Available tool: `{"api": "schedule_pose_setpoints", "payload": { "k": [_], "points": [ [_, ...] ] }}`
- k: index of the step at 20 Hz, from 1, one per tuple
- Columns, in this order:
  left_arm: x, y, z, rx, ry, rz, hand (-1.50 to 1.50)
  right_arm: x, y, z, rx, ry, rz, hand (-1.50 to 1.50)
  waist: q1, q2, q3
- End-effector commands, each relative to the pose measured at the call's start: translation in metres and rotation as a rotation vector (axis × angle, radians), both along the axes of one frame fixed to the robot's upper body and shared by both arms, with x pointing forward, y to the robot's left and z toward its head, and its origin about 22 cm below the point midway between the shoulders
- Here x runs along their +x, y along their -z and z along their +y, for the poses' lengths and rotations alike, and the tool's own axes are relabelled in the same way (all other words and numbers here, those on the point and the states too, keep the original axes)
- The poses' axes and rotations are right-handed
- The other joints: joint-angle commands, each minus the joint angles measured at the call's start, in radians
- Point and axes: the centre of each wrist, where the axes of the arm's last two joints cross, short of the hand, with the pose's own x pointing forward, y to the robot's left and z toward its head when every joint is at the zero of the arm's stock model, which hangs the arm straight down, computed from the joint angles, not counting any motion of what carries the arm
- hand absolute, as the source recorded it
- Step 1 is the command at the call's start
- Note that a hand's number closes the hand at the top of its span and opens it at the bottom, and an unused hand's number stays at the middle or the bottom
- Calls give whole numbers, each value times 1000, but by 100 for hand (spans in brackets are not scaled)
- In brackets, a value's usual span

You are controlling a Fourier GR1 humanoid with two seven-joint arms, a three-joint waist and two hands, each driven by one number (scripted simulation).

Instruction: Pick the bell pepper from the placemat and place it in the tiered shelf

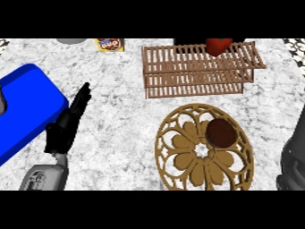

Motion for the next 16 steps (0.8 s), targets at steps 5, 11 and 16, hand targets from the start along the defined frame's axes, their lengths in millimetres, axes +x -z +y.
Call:
{"api": "schedule_pose_setpoints", "payload": {
  "k": [5,11,16],
  "points": [
    [-2,-5,2,-1,-20,11,0,-66,-15,-69,136,63,182,-150,-25,-8,1],
    [-6,1,5,3,-60,12,0,-121,17,-120,81,69,300,-150,-43,-8,2],
    [-2,-4,17,-1,-55,24,0,-173,23,-157,79,32,298,-150,-42,-8,2]
  ]
}}
